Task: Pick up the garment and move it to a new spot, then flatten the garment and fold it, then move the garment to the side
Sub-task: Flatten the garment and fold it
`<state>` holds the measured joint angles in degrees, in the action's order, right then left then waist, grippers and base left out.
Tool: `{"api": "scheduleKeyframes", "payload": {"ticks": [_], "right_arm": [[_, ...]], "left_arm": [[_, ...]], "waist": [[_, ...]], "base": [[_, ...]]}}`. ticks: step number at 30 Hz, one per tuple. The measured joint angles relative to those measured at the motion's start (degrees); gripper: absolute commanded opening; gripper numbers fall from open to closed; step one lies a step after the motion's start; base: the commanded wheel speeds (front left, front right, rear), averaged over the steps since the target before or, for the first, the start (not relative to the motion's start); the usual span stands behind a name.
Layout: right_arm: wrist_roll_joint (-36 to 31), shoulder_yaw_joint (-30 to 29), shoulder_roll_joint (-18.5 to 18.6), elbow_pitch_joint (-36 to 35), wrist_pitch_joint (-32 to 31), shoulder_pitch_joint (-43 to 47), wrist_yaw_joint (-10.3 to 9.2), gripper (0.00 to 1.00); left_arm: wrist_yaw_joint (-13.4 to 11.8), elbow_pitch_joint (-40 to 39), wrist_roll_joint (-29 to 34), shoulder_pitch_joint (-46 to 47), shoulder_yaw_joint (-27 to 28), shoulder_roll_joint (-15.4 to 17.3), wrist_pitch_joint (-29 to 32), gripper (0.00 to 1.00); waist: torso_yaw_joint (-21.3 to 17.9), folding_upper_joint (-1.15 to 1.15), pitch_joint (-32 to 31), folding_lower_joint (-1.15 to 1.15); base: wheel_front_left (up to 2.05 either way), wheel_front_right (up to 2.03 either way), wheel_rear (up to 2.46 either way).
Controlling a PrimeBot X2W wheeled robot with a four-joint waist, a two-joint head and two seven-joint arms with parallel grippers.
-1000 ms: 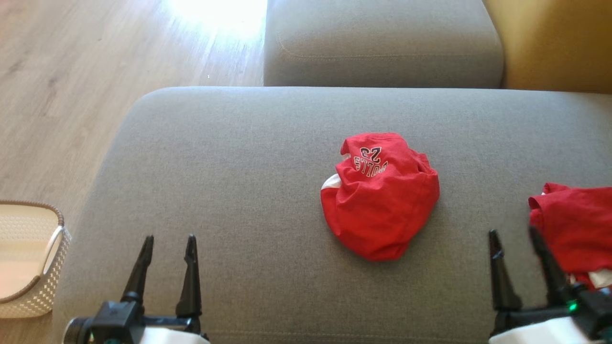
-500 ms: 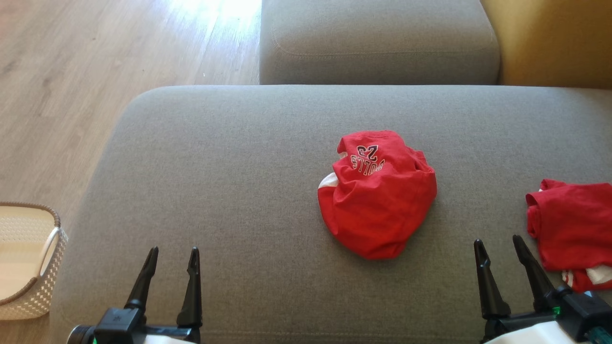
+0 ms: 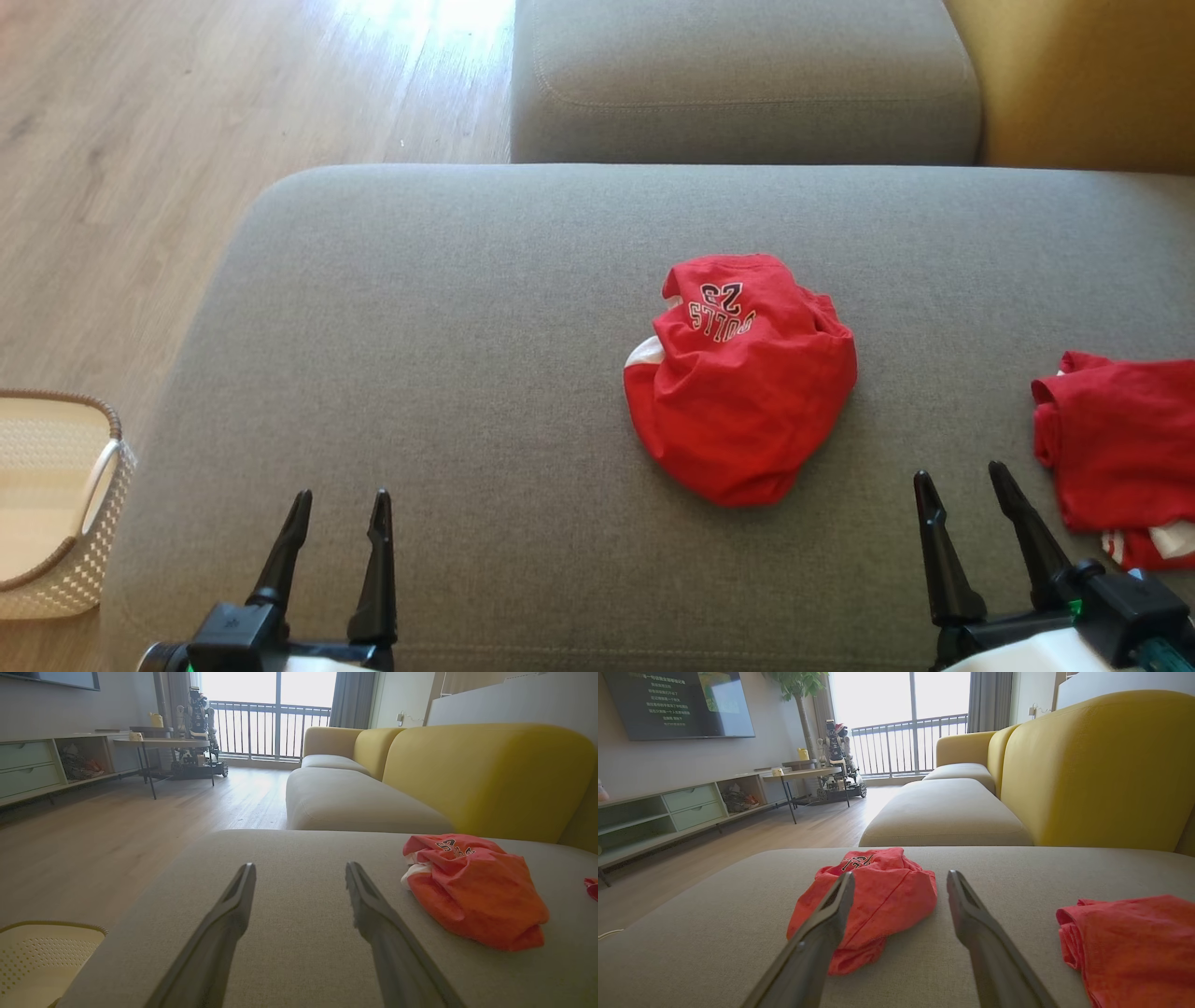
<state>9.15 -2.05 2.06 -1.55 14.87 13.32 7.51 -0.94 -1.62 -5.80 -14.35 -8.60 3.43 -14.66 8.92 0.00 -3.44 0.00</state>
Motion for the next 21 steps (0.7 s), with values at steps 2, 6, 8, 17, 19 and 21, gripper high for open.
{"api": "scheduleKeyframes", "payload": {"ticks": [2, 6, 8, 17, 19, 21], "right_arm": [[0.0, 0.07, 0.0, 0.0, 0.0, -0.01, 0.0, 1.0], [0.0, 0.32, 0.0, 0.0, 0.0, -0.05, 0.0, 1.0], [0.0, 0.44, 0.0, -0.03, 0.0, -0.08, 0.0, 1.0], [-0.69, 1.15, 0.01, -0.47, 0.0, -0.91, 0.0, 1.0], [-1.2, 1.18, 0.02, -0.57, 0.0, -2.01, 0.0, 1.0], [-1.2, 1.25, 0.03, -0.76, 0.0, -2.74, 0.0, 1.0]], "left_arm": [[-0.02, 0.0, -0.07, 0.01, -0.11, 0.0, 0.0, 1.0], [-0.07, 0.0, -0.07, 0.01, -0.38, 0.0, 0.0, 1.0], [-0.08, 0.0, -0.08, 0.02, -0.38, 0.0, 0.0, 1.0], [3.97, 5.73, -11.01, 4.66, -4.82, -0.05, 0.01, 1.0], [5.28, 9.81, -10.72, 8.96, -7.84, -0.05, 0.01, 1.0], [5.97, 11.81, -11.18, 11.54, -9.46, -0.08, 0.01, 1.0]], "waist": [[0.11, 0.0, 0.05, 0.0], [0.16, 0.0, 0.23, 0.0], [0.14, 0.0, 0.45, 0.0], [-0.03, 0.0, 3.21, 0.0], [-0.33, 0.0, 4.35, 0.0], [-0.53, 0.0, 5.05, 0.0]], "base": [[0.0, 0.0, 0.0], [0.0, 0.0, 0.0], [0.0, 0.0, 0.0], [0.0, 0.0, 0.0], [0.0, 0.0, 0.0], [0.0, 0.0, 0.0]]}}
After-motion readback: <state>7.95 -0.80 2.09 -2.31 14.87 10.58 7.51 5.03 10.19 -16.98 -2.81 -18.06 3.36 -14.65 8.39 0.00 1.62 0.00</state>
